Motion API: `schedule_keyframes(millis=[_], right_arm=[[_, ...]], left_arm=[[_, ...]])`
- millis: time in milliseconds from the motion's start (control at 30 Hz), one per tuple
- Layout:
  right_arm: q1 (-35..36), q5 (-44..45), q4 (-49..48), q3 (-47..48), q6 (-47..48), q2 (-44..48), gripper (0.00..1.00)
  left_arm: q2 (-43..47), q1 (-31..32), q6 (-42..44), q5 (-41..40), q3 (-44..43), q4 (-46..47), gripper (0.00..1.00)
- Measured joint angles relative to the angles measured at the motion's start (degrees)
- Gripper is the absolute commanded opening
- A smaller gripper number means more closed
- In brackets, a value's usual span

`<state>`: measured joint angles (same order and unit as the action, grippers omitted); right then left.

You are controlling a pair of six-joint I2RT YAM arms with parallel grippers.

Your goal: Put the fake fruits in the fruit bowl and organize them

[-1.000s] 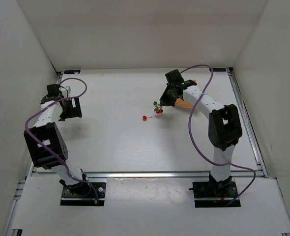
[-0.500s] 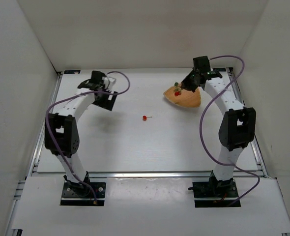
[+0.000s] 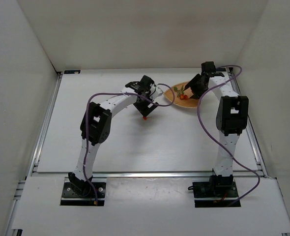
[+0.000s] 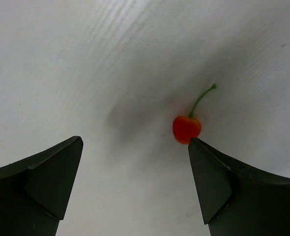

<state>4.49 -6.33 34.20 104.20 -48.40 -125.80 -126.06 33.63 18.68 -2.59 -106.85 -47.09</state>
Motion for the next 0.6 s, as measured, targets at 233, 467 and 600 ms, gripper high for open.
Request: schedule_keyframes(millis=[233,467,600], right_arm=[[-0.68,-2.86,0.22,0.94,4.28,0.96,0.71],[-0.68,-2.99,0.44,-2.08,7.28,7.45,0.71],[-0.68,-2.84,0.31,-3.17,8.41,10.60,0.71]], left_arm=[[-2.86,2.36,1.40,1.18,-1.73,-1.77,0.92],[-3.30,2.49,2.69,2.54,-1.73,-4.39,0.74],[-5.25,2.47,2.89,3.30,-2.58,-6.10,0.68]])
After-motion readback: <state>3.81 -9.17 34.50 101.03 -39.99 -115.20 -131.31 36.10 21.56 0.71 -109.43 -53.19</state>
